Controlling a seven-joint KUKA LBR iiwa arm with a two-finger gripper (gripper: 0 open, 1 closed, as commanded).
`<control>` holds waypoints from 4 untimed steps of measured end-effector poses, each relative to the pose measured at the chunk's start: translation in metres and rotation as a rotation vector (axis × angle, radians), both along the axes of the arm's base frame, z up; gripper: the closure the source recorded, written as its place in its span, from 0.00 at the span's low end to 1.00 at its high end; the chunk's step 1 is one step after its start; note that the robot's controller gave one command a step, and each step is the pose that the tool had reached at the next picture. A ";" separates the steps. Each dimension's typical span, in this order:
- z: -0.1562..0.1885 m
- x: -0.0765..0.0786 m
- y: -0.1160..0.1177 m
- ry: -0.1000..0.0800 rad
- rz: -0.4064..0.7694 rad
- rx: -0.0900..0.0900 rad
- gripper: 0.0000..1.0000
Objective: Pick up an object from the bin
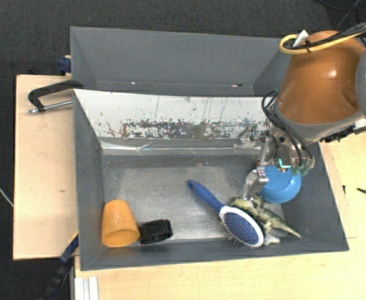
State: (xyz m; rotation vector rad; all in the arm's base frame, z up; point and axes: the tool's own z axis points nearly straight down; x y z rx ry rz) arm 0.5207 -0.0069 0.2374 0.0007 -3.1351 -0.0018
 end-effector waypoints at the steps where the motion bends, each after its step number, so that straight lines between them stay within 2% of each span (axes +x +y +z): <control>1: -0.162 -0.011 0.028 -0.010 0.116 0.000 0.00; 2: -0.160 -0.011 0.029 -0.011 0.115 0.001 1.00; 3: -0.164 0.001 0.030 0.002 0.202 -0.003 1.00; 4: -0.008 -0.005 0.022 -0.019 0.182 -0.001 1.00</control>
Offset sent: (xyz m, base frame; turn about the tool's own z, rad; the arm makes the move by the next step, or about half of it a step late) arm -0.0122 0.0277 -0.1605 -0.1172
